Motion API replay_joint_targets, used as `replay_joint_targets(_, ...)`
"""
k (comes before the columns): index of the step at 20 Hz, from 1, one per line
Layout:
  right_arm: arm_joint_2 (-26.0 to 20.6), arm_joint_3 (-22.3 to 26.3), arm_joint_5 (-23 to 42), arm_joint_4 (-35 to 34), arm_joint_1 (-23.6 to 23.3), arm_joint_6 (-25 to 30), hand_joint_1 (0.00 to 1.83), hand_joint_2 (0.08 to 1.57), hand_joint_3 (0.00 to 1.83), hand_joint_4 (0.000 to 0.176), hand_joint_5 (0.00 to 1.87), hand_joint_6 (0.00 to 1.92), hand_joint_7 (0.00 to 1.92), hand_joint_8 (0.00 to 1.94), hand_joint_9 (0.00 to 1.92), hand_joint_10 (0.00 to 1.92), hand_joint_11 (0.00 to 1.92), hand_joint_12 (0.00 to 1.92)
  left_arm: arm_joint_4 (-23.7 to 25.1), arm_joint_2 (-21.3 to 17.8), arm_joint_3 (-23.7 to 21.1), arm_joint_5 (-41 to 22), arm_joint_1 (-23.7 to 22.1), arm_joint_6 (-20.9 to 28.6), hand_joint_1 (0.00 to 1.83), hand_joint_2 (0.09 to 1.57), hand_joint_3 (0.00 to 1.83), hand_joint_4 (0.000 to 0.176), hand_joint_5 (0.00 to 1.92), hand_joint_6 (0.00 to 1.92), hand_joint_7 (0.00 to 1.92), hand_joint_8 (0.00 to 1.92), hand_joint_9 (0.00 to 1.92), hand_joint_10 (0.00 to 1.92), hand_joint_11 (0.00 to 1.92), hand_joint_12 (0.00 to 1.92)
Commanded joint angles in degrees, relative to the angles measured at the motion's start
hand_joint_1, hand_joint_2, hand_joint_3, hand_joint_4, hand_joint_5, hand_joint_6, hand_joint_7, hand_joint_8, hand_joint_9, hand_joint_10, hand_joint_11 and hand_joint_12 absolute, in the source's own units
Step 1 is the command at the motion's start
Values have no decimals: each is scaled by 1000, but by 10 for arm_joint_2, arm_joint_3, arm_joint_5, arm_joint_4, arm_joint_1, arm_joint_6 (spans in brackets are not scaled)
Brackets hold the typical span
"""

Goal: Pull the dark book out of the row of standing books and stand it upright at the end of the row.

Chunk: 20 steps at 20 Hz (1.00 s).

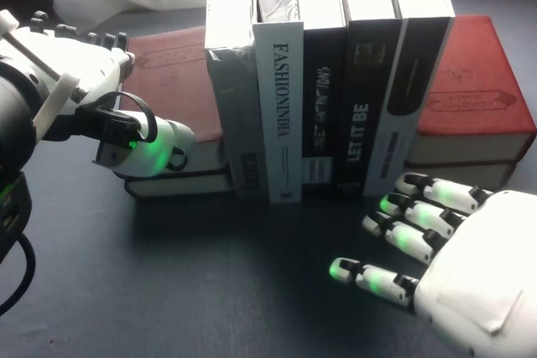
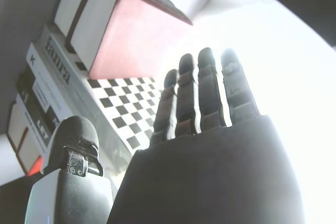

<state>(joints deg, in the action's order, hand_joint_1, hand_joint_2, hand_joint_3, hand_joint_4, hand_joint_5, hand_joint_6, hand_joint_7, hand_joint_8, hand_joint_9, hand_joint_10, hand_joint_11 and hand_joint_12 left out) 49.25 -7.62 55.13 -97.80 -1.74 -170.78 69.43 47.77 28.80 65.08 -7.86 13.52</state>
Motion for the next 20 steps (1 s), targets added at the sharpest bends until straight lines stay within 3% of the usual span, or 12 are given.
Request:
replay_joint_targets(1,-6,15,10,42,-8,-10,0,1121,257,0,24,9,4,8,0,16,0,12,52,-4,1,8,-7,-2,0,1041,255,0,34,29,45,27,31,31,0,126)
replay_joint_targets(2,-6,29,22,54,-9,-17,0,1230,28,0,4,0,0,0,0,0,0,0,52,-4,1,8,-7,-2,0,1154,25,0,44,1,55,2,44,2,0,112)
replay_joint_targets(7,-6,45,56,117,-14,-1,0,1226,16,0,1,0,0,0,0,0,0,0,52,-4,1,8,-7,-3,0,1170,10,0,30,5,35,6,19,6,7,4)
replay_joint_targets(13,-6,35,162,250,-21,66,0,1236,15,0,24,8,1,0,0,0,0,0,52,-4,1,8,-7,-4,0,1170,6,0,22,5,24,3,16,3,13,6)
replay_joint_targets(20,-5,13,190,293,-31,96,0,1236,12,0,18,2,0,0,0,0,0,0,53,-4,1,8,-7,-4,0,1178,5,0,25,8,36,11,22,7,21,10)
